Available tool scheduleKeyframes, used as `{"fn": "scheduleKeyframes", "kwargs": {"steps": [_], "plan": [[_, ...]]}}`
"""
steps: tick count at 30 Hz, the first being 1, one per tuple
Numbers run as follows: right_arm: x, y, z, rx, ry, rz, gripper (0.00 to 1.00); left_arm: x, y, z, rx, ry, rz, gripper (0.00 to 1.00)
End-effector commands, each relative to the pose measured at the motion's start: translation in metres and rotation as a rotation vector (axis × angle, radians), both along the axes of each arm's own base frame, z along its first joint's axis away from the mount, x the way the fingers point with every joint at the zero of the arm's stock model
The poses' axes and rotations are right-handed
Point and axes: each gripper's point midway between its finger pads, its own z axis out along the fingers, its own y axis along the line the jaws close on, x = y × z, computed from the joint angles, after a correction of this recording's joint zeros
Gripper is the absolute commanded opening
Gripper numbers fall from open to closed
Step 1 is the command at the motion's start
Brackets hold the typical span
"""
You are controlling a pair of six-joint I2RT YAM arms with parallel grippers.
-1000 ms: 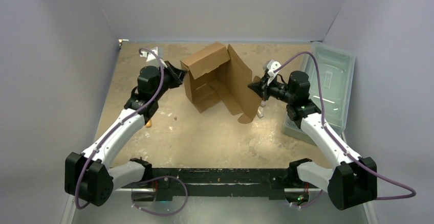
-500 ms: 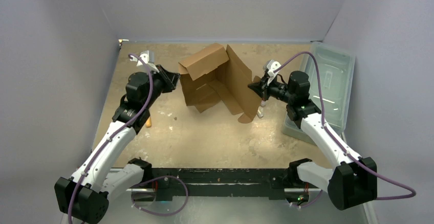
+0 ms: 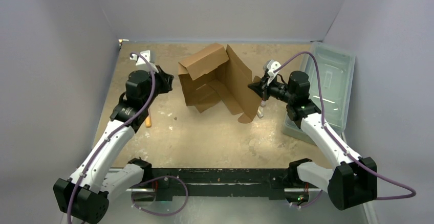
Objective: Fold the paper box
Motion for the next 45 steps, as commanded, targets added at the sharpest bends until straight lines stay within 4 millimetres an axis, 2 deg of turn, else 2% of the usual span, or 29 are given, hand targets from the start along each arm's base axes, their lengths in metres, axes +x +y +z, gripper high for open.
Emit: {"fn": "scheduleKeyframes", "kwargs": {"steps": [1,8,13,18,23,28,32,39,45], "plan": [[-0.003,-0.001,-0.012,-0.032,0.051,0.003,0.00,0.017,0.007,0.003,0.040,-0.042,0.042,0.03],[-0.006,0.002,-0.014,-0.035,0.051,0.027,0.00,0.041,-0.029,-0.009,-0.067,-0.049,-0.077,0.00],[-0.013,0.006,-0.012,-0.033,0.043,0.075,0.00,0.046,-0.034,-0.015,-0.103,-0.043,-0.081,0.00],[-0.016,0.006,-0.006,-0.047,0.020,0.097,0.02,0.046,-0.031,-0.021,-0.099,-0.036,-0.061,0.00],[-0.014,0.001,0.008,-0.072,-0.033,0.071,0.16,0.046,-0.025,-0.025,-0.080,-0.034,-0.037,0.00],[-0.010,-0.010,0.014,-0.087,-0.041,0.006,0.38,0.045,-0.020,-0.033,-0.059,-0.027,-0.017,0.00],[-0.007,-0.017,0.025,-0.083,-0.066,-0.022,0.52,0.046,-0.019,-0.035,-0.051,-0.024,-0.015,0.00],[-0.018,-0.019,0.061,-0.087,-0.162,-0.003,0.76,0.049,-0.020,-0.034,-0.047,-0.024,-0.018,0.00],[-0.028,-0.021,0.097,-0.205,-0.267,0.073,0.96,0.051,-0.021,-0.035,-0.043,-0.023,-0.019,0.00]]}}
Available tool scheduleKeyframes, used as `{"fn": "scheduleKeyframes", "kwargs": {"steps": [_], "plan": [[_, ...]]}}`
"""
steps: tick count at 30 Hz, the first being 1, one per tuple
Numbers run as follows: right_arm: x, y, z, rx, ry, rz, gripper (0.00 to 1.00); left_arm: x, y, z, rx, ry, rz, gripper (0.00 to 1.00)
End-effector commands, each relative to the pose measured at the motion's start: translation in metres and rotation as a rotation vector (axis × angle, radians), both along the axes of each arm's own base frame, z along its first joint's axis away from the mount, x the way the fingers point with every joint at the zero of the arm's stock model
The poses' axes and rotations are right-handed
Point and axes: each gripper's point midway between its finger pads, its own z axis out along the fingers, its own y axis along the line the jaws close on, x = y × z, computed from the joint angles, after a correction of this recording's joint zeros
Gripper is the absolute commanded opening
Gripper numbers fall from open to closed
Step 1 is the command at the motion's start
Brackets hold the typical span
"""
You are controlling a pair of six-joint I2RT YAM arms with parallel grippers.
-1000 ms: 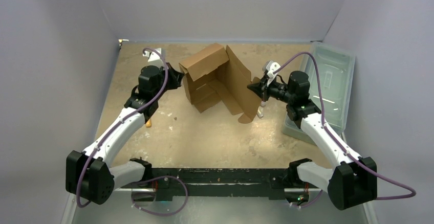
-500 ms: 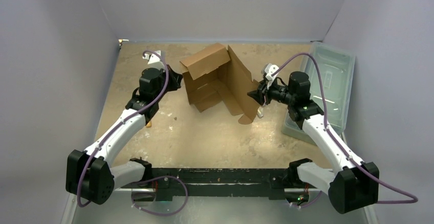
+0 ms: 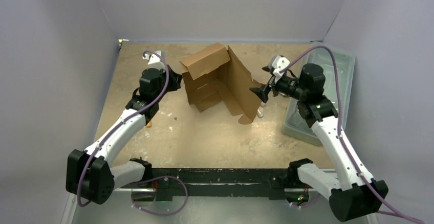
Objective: Fold the paper box
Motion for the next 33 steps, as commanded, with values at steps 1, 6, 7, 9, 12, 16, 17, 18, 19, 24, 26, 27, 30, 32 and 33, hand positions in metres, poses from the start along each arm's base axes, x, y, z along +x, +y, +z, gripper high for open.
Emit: {"fn": "scheduleKeyframes", "kwargs": {"steps": [1,6,7,9,12,16,17,18,19,24,26,27,30,32,33], "plan": [[-0.011,0.000,0.045,-0.099,-0.133,0.085,0.97,0.009,0.002,0.015,-0.001,-0.059,0.010,0.00],[-0.015,0.022,0.085,-0.193,-0.230,0.264,0.99,0.011,0.003,0.015,-0.006,-0.063,0.016,0.00],[-0.013,0.029,0.089,-0.233,-0.265,0.296,0.99,0.011,0.002,0.016,-0.009,-0.064,0.017,0.00],[-0.012,0.051,0.092,-0.311,-0.349,0.366,0.99,0.012,0.001,0.015,-0.015,-0.064,0.016,0.00],[-0.004,0.080,0.095,-0.415,-0.463,0.437,0.99,0.014,0.000,0.015,-0.028,-0.064,0.014,0.00],[0.013,0.120,0.086,-0.551,-0.540,0.454,0.99,0.016,-0.005,0.012,-0.047,-0.058,0.002,0.00],[0.019,0.129,0.080,-0.586,-0.547,0.452,0.99,0.017,-0.006,0.012,-0.052,-0.058,0.000,0.00],[0.027,0.136,0.075,-0.627,-0.553,0.440,0.99,0.017,-0.007,0.011,-0.056,-0.056,-0.003,0.00],[0.034,0.143,0.069,-0.659,-0.558,0.439,0.99,0.017,-0.007,0.011,-0.057,-0.055,-0.002,0.00],[0.069,0.165,0.057,-0.768,-0.572,0.397,0.98,0.017,-0.007,0.013,-0.083,-0.060,0.003,0.00],[0.081,0.170,0.053,-0.806,-0.572,0.390,0.97,0.018,-0.007,0.012,-0.091,-0.057,0.010,0.00],[0.085,0.171,0.051,-0.823,-0.572,0.387,0.96,0.019,-0.007,0.012,-0.096,-0.057,0.014,0.00],[0.095,0.173,0.045,-0.872,-0.578,0.387,0.94,0.020,-0.006,0.009,-0.114,-0.047,0.031,0.00],[0.099,0.173,0.038,-0.902,-0.574,0.393,0.92,0.021,-0.007,0.006,-0.131,-0.041,0.036,0.00],[0.099,0.173,0.035,-0.910,-0.573,0.396,0.91,0.021,-0.008,0.005,-0.141,-0.038,0.037,0.00]]}}
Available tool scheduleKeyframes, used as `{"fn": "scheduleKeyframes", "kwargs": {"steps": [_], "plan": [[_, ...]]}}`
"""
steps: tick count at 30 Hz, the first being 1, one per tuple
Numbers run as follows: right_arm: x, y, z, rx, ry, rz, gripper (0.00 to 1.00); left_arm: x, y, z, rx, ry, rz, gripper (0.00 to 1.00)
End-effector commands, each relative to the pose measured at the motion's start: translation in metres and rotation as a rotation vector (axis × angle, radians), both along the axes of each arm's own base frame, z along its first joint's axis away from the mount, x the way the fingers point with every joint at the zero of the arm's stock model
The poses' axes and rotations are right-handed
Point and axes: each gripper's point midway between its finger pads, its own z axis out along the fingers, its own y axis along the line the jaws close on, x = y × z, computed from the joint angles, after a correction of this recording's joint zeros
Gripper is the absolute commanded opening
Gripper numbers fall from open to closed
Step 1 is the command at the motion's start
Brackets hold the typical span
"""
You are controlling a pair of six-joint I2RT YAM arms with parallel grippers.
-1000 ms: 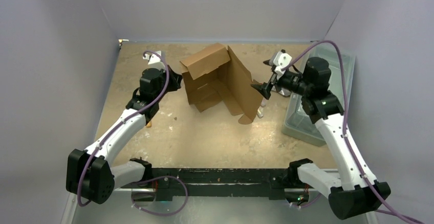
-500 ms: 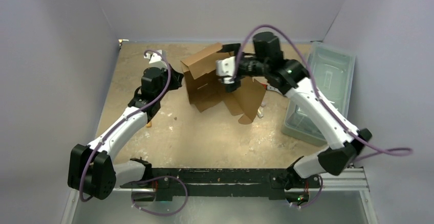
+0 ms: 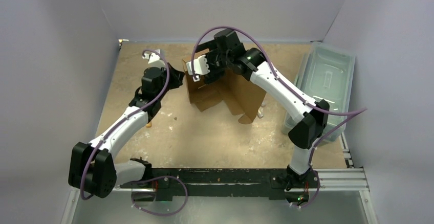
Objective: Fold the paper box
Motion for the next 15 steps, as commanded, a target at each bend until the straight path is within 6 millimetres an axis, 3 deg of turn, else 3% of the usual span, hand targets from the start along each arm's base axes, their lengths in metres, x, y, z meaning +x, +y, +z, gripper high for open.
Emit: {"fn": "scheduleKeyframes", "kwargs": {"steps": [1,15], "plan": [[0.006,-0.008,0.020,-0.047,-0.087,-0.016,0.91,0.006,-0.002,0.003,-0.071,-0.019,0.019,0.00],[0.013,0.005,0.002,-0.045,-0.041,-0.008,0.84,0.023,-0.014,0.008,-0.192,-0.032,0.023,0.00]]}}
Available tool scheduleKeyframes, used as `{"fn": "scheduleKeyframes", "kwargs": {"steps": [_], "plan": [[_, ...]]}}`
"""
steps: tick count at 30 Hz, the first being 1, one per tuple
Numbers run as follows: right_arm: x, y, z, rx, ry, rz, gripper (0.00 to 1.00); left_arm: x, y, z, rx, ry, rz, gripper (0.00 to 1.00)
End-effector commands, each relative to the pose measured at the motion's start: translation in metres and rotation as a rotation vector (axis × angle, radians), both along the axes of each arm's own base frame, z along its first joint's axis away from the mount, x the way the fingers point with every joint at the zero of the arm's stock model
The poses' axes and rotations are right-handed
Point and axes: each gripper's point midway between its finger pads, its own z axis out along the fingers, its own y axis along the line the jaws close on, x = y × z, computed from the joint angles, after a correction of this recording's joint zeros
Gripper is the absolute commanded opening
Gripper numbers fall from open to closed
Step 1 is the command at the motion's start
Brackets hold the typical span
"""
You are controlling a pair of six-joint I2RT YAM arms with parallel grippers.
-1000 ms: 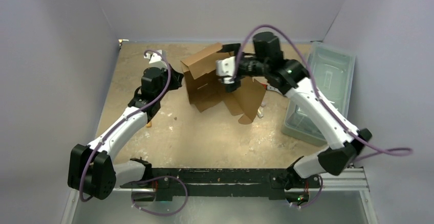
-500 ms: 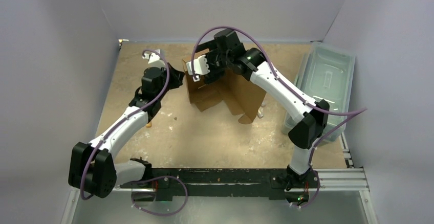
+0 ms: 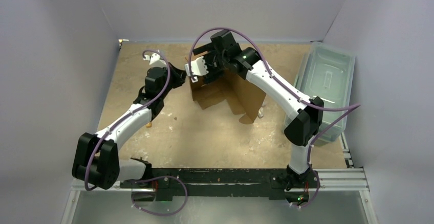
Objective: Fold the paper box
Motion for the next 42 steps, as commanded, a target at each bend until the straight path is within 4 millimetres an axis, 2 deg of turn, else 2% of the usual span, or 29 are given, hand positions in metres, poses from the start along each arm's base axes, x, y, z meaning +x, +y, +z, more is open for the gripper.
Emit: {"fn": "scheduleKeyframes", "kwargs": {"steps": [1,7,13,22,30,33,35,39,42], "plan": [[0.002,0.006,0.020,0.030,-0.035,0.006,0.83,0.011,-0.006,0.019,-0.076,-0.058,-0.002,0.00],[0.006,0.008,0.012,0.026,-0.024,-0.004,0.80,0.018,-0.014,0.020,-0.137,-0.067,-0.006,0.00],[0.007,0.010,0.003,0.030,-0.010,-0.010,0.77,0.020,-0.034,0.027,-0.196,-0.077,-0.036,0.00],[0.012,0.013,0.007,0.058,-0.051,-0.017,0.70,0.028,-0.054,0.030,-0.265,-0.082,-0.055,0.00],[-0.001,0.007,0.007,0.064,0.013,-0.013,0.85,0.033,-0.048,0.034,-0.243,-0.082,-0.012,0.00],[-0.004,0.004,0.020,0.109,0.040,-0.011,0.90,0.036,-0.048,0.031,-0.244,-0.074,-0.005,0.00],[-0.007,-0.001,0.038,0.160,0.056,-0.007,0.93,0.037,-0.049,0.028,-0.241,-0.068,-0.005,0.00],[-0.025,-0.013,0.072,0.223,0.082,0.030,0.97,0.038,-0.049,0.024,-0.239,-0.062,-0.003,0.00],[-0.037,-0.026,0.084,0.223,0.095,0.045,0.98,0.038,-0.049,0.024,-0.239,-0.062,-0.005,0.00]]}}
